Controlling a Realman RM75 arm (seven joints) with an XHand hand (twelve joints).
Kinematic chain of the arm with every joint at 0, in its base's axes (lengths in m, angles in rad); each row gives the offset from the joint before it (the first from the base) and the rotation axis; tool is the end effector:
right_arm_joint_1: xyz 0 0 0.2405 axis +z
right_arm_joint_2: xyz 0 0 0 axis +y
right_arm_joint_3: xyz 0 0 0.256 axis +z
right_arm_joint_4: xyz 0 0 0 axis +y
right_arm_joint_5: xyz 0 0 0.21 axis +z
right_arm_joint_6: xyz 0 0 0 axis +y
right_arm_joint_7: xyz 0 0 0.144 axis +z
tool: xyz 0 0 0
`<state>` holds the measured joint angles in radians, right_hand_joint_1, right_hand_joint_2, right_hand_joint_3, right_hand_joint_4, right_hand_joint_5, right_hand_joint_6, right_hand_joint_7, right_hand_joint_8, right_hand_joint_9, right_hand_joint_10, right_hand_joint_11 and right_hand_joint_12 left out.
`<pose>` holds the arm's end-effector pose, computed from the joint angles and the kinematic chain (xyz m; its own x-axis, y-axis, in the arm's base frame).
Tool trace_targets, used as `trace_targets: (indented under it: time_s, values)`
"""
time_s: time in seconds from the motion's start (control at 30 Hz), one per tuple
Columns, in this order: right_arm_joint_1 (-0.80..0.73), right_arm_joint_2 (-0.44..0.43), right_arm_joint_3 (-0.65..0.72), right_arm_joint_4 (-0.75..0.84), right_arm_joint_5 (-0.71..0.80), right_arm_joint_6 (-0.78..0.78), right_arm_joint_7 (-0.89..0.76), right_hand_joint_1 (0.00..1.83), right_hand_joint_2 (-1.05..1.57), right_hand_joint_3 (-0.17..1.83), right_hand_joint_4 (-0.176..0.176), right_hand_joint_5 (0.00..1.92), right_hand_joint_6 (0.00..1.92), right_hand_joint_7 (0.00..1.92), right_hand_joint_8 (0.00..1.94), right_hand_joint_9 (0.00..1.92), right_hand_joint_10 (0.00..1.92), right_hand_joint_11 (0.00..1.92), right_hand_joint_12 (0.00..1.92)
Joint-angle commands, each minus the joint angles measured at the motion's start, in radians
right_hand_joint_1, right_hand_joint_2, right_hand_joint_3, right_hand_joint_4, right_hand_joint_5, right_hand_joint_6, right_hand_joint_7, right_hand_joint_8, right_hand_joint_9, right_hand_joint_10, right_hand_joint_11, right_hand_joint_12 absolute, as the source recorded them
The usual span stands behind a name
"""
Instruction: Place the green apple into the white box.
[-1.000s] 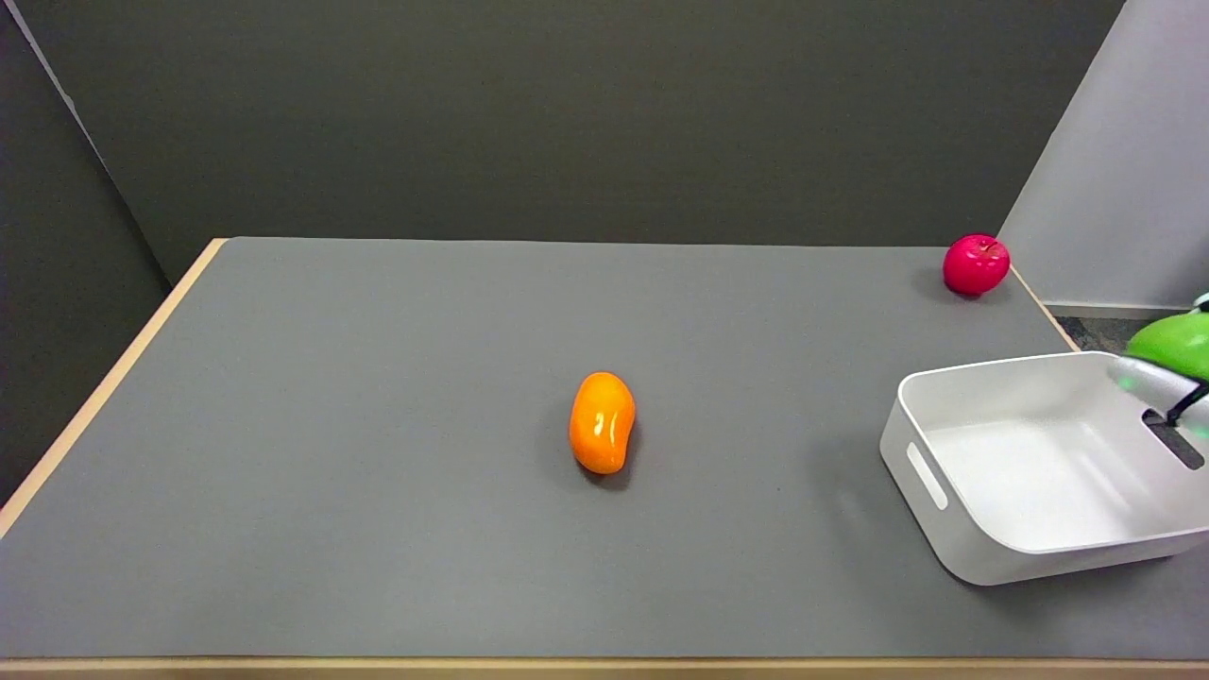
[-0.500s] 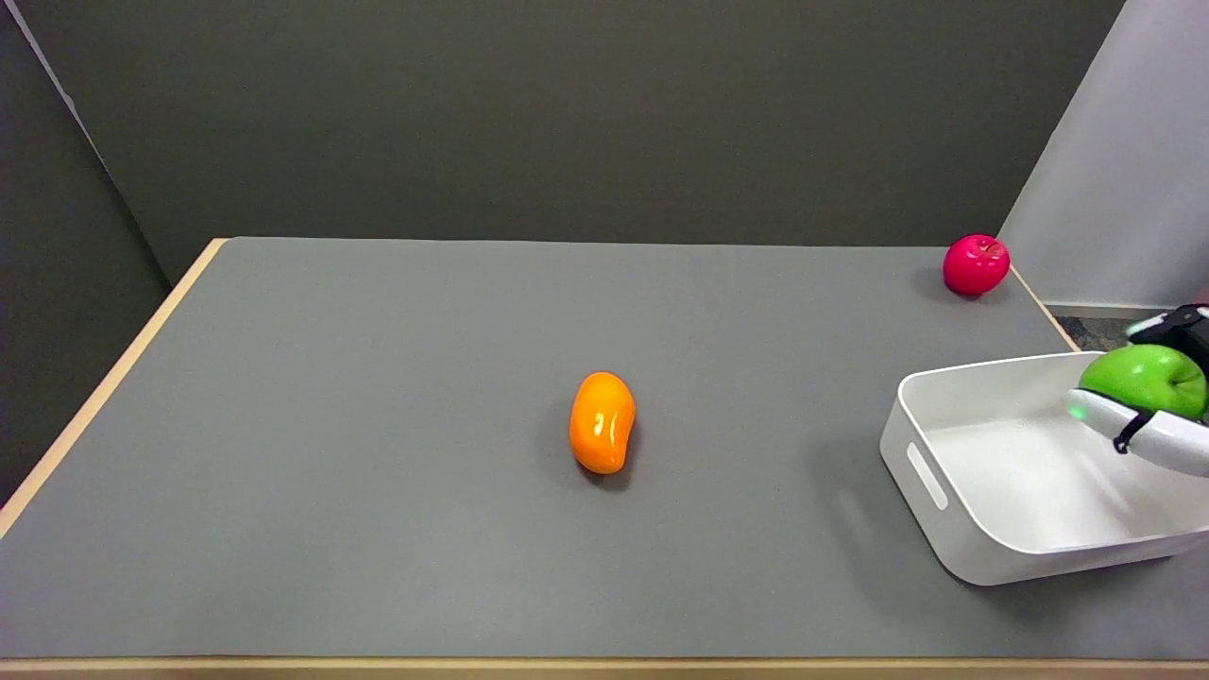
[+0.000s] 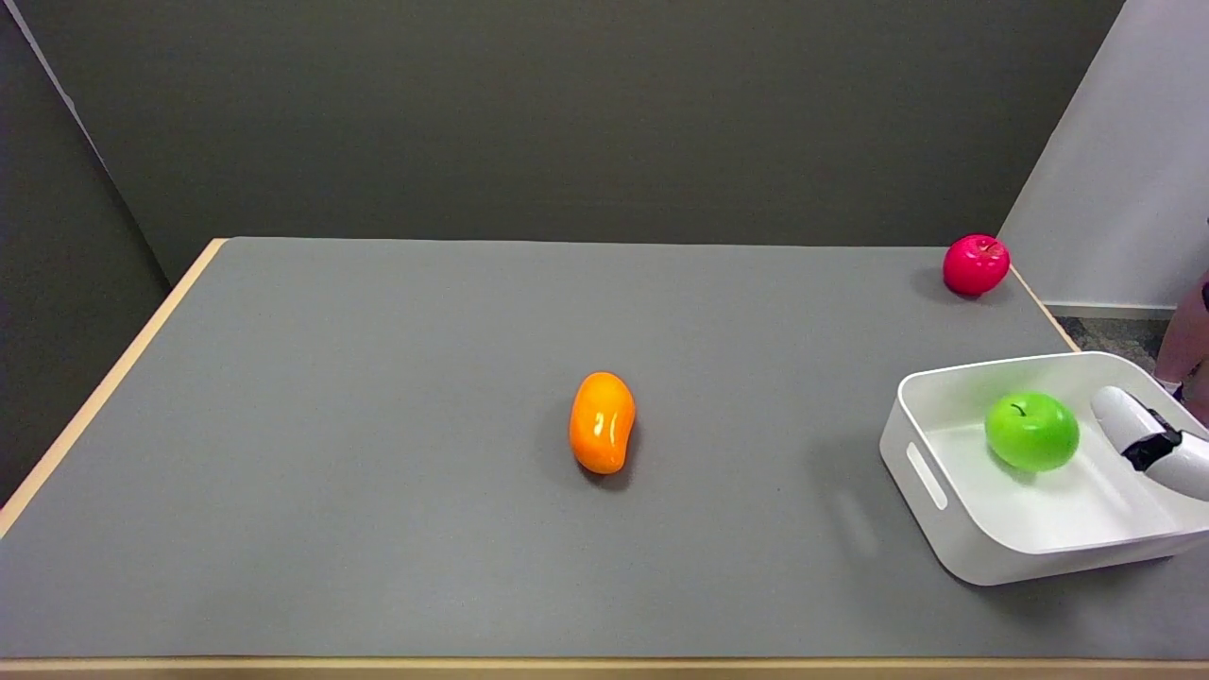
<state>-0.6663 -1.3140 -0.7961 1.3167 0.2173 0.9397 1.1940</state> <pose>-0.2479 -0.0683 0.5262 0.7003 0.5578 0.4456 -0.6303 0.1900 0.7527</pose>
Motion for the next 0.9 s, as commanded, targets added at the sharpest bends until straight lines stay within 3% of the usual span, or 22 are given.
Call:
trace_targets:
  time_s: [0.03, 0.13, 0.2, 0.3, 0.43, 0.9]
  values:
    - [0.045, 0.043, -0.157, -0.003, 0.23, 0.322, -0.002, 0.53, 0.48, 0.78, 0.022, 0.02, 0.07, 0.0, 0.0, 0.0, 0.0, 0.0, 0.0]
    - [0.081, 0.08, -0.204, 0.043, 0.312, 0.433, -0.002, 0.49, 0.5, 0.78, 0.018, 0.05, 0.1, 0.0, 0.0, 0.0, 0.0, 0.0, 0.0]
    - [0.092, 0.092, -0.235, 0.081, 0.33, 0.491, -0.002, 0.39, 0.6, 0.71, 0.028, 0.04, 0.27, 0.0, 0.0, 0.0, 0.0, 0.0, 0.0]
    - [0.093, 0.096, -0.285, 0.159, 0.309, 0.52, -0.002, 0.35, 0.61, 0.74, 0.027, 0.07, 0.28, 0.0, 0.02, 0.0, 0.0, 0.0, 0.0]
    - [0.1, 0.101, -0.381, 0.257, 0.24, 0.525, -0.076, 0.33, 0.55, 0.88, 0.024, 0.07, 0.33, 0.0, 0.09, 0.0, 0.0, 0.0, 0.0]
    - [0.094, 0.103, -0.551, 0.431, 0.125, 0.388, -0.301, 0.29, 0.57, 0.91, 0.032, 0.11, 0.4, 0.07, 0.13, 0.0, 0.03, 0.0, 0.09]
